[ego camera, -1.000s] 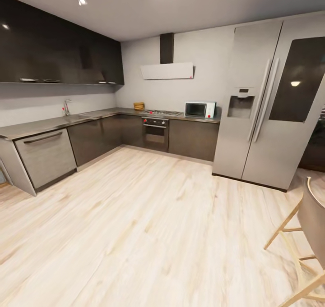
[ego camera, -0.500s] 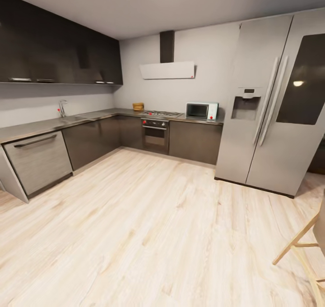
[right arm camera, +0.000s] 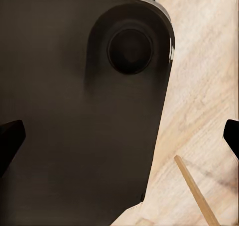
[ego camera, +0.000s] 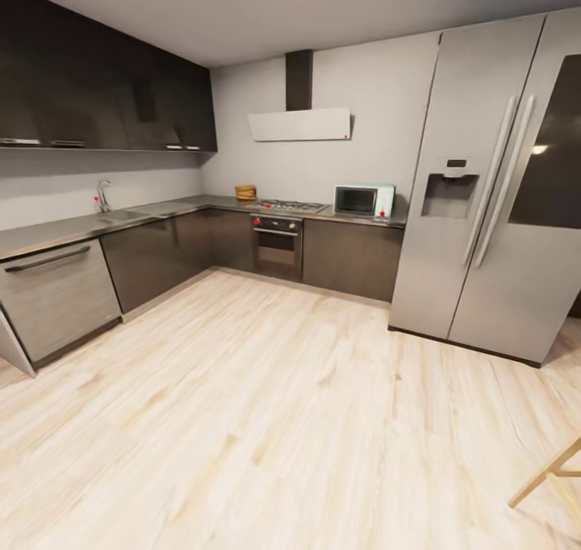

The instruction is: In the kitchen, take the popcorn bag from the countertop, put it into the microwave, and heat it until the popcorn is cooked so the cooked popcorn ends up inside the bag.

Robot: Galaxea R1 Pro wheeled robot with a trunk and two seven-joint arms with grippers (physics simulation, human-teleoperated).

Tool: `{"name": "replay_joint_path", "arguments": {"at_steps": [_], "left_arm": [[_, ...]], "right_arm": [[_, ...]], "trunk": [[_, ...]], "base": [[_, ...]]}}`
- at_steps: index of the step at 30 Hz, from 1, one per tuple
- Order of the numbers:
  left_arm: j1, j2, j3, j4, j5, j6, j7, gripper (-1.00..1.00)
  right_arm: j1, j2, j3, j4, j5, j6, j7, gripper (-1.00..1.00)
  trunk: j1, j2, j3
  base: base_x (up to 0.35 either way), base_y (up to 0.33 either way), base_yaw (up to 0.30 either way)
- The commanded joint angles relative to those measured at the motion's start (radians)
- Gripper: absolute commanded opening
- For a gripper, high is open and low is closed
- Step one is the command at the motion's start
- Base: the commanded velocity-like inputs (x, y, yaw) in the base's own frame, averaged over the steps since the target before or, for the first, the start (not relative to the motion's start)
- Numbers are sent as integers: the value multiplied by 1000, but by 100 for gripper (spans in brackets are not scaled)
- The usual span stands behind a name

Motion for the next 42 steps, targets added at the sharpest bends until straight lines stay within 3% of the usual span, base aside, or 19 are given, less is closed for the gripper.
{"name": "replay_joint_path", "arguments": {"at_steps": [1,22,34,42], "left_arm": [[0,0,1,0,4,-3,0,100],[0,1,-11,2,-2,12,0,100],[0,1,-5,2,4,7,0,100],[0,3,-5,2,5,14,0,100]], "right_arm": [[0,0,4,0,8,-3,-1,100],[0,1,4,1,11,-5,-3,100],[0,1,2,1,10,-4,-3,100],[0,0,2,1,10,-4,-3,100]], "trunk": [[1,0,-1],[1,0,-1],[1,0,-1],[1,0,-1]], "base": [[327,0,0],[327,0,0],[326,17,-208],[326,100,-25]]}}
